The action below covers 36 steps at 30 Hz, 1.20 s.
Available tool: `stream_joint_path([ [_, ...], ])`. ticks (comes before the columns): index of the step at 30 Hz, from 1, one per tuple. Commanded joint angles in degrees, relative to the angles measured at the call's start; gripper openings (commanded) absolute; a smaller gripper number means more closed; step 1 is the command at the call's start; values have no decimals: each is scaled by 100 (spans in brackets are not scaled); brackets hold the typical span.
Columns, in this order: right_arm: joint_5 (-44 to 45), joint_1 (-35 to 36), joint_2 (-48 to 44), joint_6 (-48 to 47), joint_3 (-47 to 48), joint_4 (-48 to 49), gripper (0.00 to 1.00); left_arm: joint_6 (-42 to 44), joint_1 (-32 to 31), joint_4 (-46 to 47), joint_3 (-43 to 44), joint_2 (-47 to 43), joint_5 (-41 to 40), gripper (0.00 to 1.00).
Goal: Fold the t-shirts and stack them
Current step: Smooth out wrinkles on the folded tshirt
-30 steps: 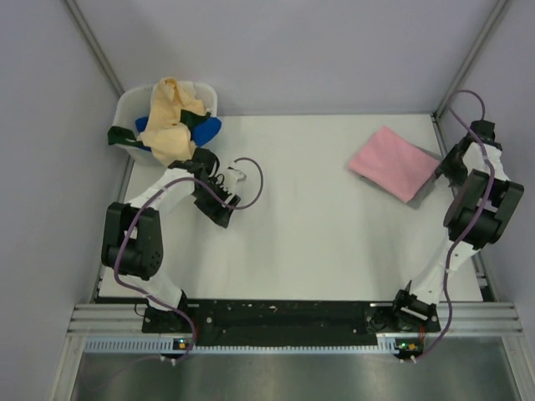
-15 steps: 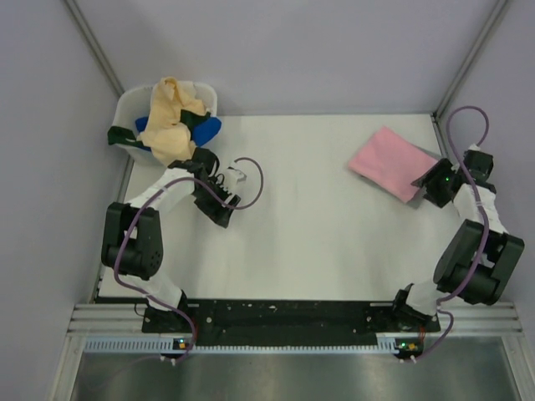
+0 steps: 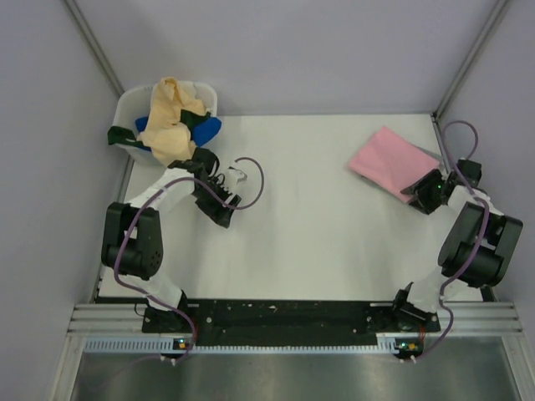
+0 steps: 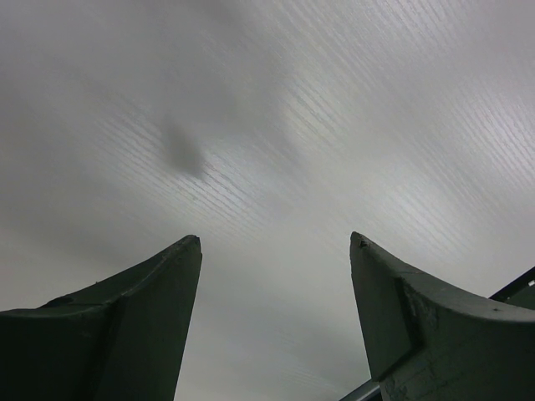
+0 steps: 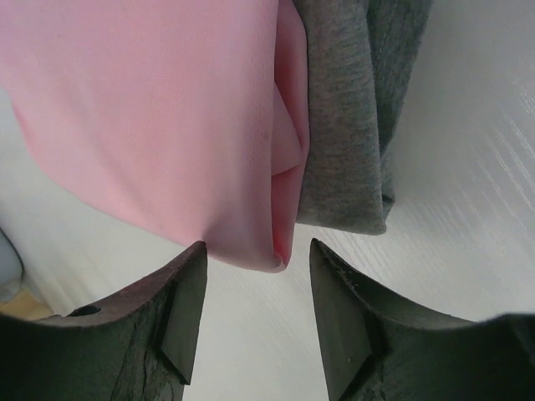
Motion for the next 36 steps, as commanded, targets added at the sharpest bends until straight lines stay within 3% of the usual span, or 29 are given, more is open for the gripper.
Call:
stream_joint_path([
  [1, 44, -4, 161, 123, 1, 385, 52, 87, 29, 11, 157, -102, 130, 76],
  [4, -79, -4, 293, 149, -8, 508, 44, 96, 29, 11, 149, -128, 138, 76],
  [13, -150, -4, 276, 255, 88, 473, 0, 140, 29, -33, 157, -190, 130, 76],
  [27, 281, -4, -313, -703, 1661, -1196, 0, 193, 29, -33, 184, -199, 129, 76],
  [36, 500, -48, -681, -782, 1609, -1434, 0, 210, 38, -24, 149, -269, 156, 76],
])
